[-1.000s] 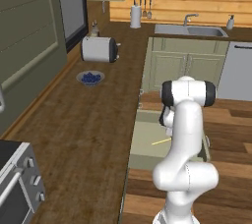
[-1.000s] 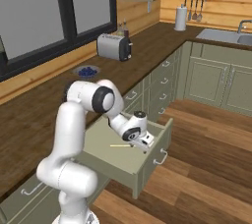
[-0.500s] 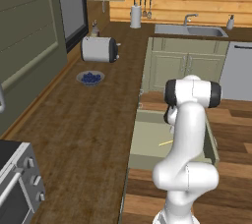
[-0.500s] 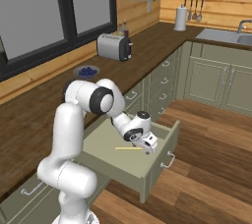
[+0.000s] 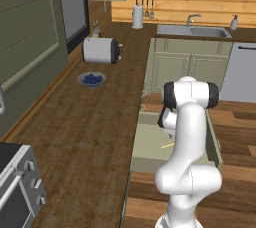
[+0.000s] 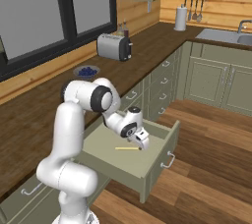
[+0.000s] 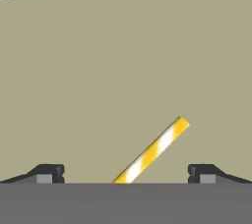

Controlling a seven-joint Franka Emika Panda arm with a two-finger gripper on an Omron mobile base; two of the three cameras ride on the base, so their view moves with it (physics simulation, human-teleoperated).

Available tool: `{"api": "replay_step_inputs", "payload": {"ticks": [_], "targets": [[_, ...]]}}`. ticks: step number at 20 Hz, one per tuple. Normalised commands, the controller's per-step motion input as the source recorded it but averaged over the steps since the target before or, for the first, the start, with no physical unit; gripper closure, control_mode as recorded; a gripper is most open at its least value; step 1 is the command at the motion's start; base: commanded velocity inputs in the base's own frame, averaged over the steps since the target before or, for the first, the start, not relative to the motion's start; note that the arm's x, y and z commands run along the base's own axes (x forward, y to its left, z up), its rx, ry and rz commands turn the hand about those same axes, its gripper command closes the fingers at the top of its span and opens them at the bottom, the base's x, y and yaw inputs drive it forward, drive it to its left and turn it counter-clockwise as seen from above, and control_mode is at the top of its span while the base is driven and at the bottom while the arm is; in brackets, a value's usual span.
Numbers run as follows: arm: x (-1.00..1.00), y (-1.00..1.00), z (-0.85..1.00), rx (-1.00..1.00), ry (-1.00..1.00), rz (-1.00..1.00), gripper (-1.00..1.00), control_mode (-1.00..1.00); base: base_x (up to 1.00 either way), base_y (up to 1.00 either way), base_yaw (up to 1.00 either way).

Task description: Take a straw from the drawer in front and place it inside the glass cup on the dining counter.

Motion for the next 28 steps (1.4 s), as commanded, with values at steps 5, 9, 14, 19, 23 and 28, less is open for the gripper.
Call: {"api": "replay_step_inputs", "payload": {"ticks": [5,9,14,19,23,28], "targets": [[0.3,0.0,-0.12,0.0,0.1,-0.18,-1.0,-1.0,0.0,0.0,0.0],[0.0,0.0,-0.22,0.01,0.13,-0.21,-1.0,-1.0,0.0,0.0,0.0],[-0.02,0.0,-0.06,0.01,0.1,-0.24,-1.0,-1.0,0.0,0.0,0.0],[-0.09,-0.08,-0.05,0.0,0.03,-0.18,-1.0,-1.0,0.0,0.0,0.0],[-0.33,0.0,0.27,0.0,-0.01,-0.13,-1.0,-1.0,0.0,0.0,0.0],[-0.28,0.0,0.56,0.0,-0.05,-0.09,-1.0,-1.0,0.0,0.0,0.0]]}}
